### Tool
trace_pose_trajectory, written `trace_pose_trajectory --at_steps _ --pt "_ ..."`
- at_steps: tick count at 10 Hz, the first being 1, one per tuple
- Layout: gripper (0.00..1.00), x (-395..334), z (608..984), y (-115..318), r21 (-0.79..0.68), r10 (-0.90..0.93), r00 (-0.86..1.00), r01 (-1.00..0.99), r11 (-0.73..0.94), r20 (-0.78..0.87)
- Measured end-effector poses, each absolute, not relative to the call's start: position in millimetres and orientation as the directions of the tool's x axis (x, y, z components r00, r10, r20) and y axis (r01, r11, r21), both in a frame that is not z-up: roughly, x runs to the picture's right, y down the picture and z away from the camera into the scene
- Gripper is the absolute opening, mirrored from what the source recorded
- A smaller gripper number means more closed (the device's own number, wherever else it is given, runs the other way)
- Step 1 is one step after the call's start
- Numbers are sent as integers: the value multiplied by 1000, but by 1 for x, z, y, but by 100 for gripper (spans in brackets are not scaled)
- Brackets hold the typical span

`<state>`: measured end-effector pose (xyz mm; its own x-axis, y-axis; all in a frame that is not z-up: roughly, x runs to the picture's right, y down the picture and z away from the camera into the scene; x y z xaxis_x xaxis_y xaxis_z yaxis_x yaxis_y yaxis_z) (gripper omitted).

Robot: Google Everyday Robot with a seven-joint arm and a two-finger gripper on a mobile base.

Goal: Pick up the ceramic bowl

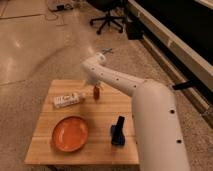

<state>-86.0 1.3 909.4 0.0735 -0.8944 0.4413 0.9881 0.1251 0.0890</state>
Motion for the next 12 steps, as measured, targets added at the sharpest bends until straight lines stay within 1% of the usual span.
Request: trace_pose_trajectory --at_steps 3,4,5,7,9,12 --pt "75 -105 864 57 166 -870 -32 985 57 492" --pt "75 -107 854 74 183 -858 -59 982 42 510" --pt "75 -109 841 102 211 -833 -103 977 17 543" --pt "75 -109 826 132 245 -800 -144 970 3 583" --pt "75 -110 815 153 281 -774 -188 960 -13 605" --pt "75 -110 813 175 324 -742 -246 945 -41 624"
